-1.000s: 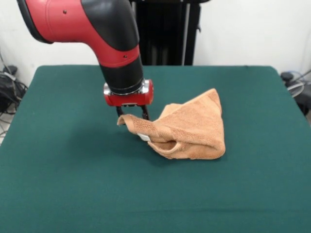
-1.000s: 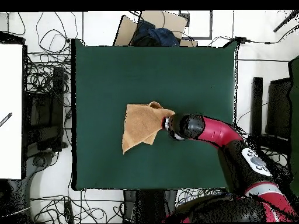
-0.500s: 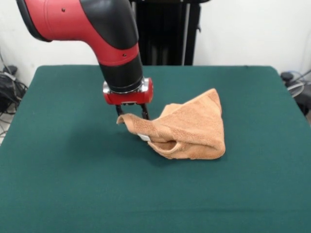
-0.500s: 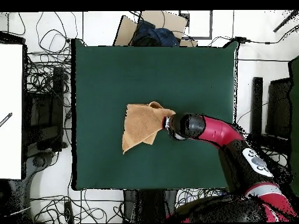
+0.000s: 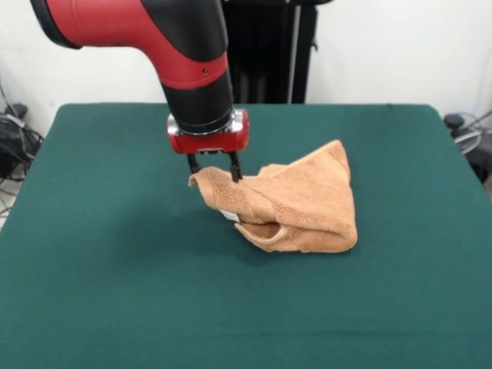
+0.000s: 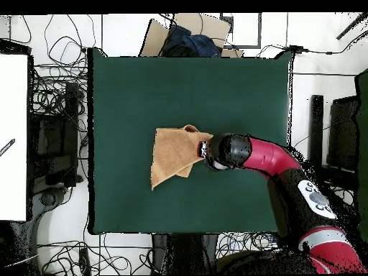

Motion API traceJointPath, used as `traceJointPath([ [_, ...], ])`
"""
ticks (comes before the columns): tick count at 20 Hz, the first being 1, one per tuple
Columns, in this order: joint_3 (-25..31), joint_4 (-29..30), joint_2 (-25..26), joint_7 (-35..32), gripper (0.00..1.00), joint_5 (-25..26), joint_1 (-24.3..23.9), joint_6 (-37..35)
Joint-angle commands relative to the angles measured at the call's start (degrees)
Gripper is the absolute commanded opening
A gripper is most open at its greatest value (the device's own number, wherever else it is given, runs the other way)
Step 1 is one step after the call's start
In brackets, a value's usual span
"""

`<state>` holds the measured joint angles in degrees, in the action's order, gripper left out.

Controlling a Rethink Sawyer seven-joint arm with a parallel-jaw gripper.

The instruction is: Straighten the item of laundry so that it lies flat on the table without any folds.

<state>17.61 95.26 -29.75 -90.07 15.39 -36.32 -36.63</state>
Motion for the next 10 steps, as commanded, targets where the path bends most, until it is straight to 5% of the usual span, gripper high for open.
traceJointPath([
  [1,4.42,-3.27,-0.73,-2.25,1.00,-3.17,1.37,-4.91],
  [10,5.12,-4.22,0.45,-0.70,1.00,-4.27,0.79,-5.11],
])
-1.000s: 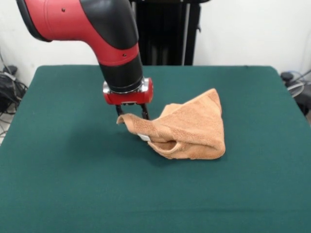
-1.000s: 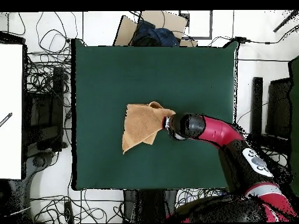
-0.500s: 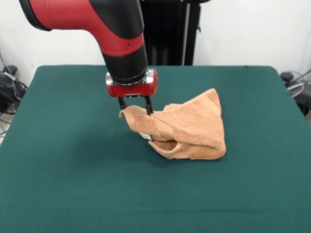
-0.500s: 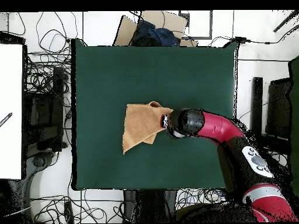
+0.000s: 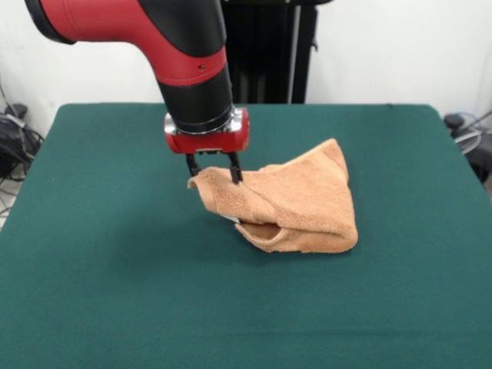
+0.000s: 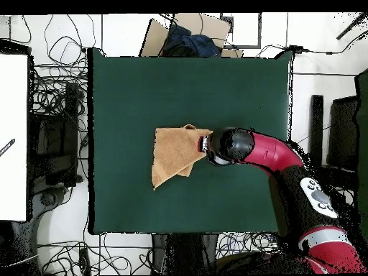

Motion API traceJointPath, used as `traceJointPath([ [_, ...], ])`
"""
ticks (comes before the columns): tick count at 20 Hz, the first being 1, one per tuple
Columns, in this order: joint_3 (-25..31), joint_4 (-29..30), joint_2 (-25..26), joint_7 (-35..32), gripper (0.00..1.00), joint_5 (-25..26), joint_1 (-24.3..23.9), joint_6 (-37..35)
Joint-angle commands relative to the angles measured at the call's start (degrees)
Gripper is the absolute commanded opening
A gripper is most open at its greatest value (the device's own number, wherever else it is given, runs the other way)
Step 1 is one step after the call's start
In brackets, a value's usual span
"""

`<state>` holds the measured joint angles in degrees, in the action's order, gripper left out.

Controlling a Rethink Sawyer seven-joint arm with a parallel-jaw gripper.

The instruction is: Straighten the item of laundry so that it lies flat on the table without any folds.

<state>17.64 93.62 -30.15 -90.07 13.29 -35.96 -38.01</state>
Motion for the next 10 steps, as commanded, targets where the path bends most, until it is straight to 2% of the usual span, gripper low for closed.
traceJointPath([
  [1,5.27,-2.58,0.76,-0.14,1.00,-1.69,0.30,-2.48],
  [3,5.76,-2.34,0.94,0.32,1.00,-1.75,-0.17,-1.51],
  [4,5.63,-2.18,0.84,0.16,0.00,-1.69,-0.14,-1.18],
  [10,5.20,-2.32,0.86,-0.82,0.00,-1.74,0.24,-0.41],
])
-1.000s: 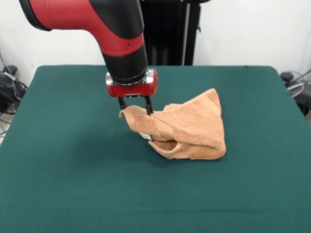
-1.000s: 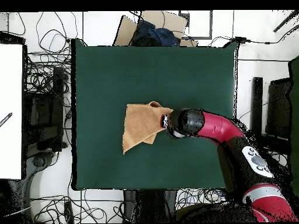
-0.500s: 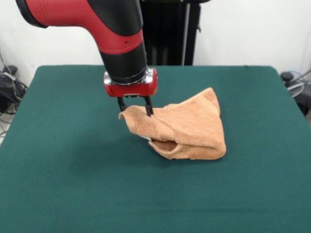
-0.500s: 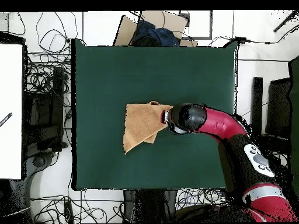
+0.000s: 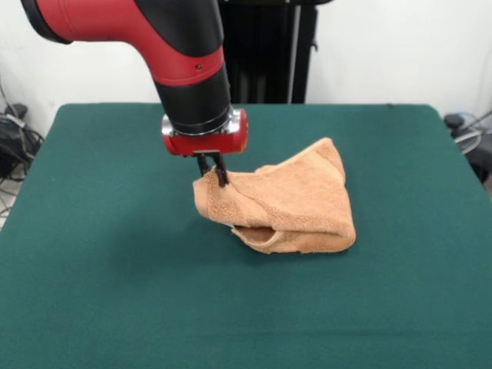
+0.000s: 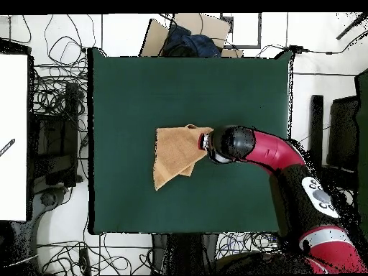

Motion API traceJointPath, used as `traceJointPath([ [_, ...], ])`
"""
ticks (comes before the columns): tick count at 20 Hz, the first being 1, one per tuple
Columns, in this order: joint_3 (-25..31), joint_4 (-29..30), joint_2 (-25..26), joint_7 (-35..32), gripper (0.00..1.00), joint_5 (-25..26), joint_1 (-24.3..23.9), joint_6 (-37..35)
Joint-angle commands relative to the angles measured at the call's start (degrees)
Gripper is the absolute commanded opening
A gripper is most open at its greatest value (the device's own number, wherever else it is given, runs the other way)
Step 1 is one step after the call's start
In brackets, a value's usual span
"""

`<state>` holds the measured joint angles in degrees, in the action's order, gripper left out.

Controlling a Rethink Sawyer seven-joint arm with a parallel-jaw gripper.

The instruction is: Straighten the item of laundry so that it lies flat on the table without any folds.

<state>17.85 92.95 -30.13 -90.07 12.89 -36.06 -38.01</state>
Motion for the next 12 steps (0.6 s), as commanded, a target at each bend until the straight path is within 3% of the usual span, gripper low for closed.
traceJointPath([
  [1,4.97,-1.51,0.81,-0.86,0.00,-1.26,0.33,-0.14],
  [9,4.01,-0.25,0.20,-2.96,0.00,-1.58,0.75,0.64],
  [12,3.79,3.02,-1.73,-3.35,0.00,-1.72,-0.23,1.07],
])
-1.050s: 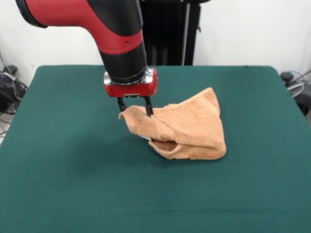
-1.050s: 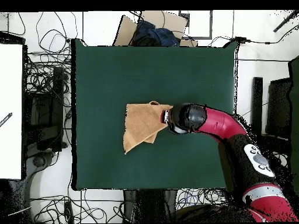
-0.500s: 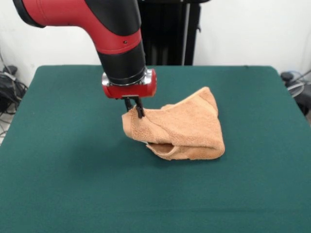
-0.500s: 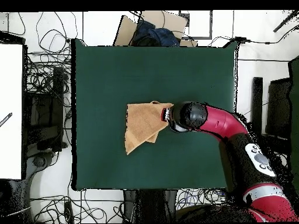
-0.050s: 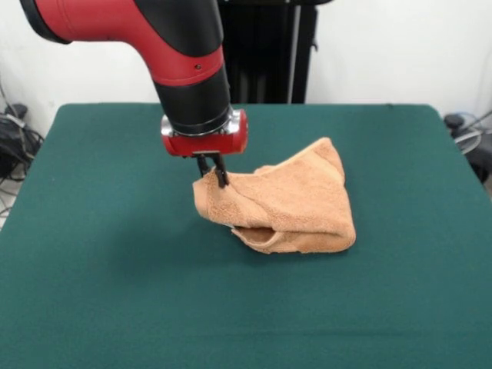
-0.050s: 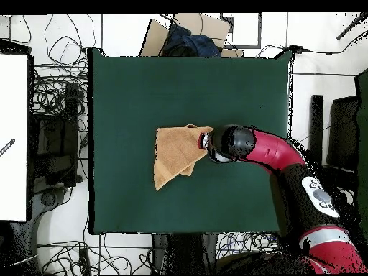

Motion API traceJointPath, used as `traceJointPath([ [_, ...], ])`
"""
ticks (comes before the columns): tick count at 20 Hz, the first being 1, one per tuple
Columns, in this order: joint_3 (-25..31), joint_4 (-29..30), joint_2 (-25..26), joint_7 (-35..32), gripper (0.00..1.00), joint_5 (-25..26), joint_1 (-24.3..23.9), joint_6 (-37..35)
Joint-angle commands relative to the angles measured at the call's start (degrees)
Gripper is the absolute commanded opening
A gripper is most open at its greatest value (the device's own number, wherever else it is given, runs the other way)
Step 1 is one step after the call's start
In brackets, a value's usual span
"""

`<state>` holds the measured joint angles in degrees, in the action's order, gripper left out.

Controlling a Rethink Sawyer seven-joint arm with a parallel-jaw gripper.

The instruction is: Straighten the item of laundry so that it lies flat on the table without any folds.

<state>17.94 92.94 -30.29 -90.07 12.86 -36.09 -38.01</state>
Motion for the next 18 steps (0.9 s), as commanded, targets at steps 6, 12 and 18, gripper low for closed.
traceJointPath([
  [6,2.69,14.34,-12.08,-1.45,0.00,-2.04,-4.92,-0.42],
  [12,2.58,17.47,-20.43,3.80,0.00,-2.46,-9.02,-7.87],
  [18,4.95,17.84,-19.80,5.35,0.00,-2.12,-12.28,-8.97],
])
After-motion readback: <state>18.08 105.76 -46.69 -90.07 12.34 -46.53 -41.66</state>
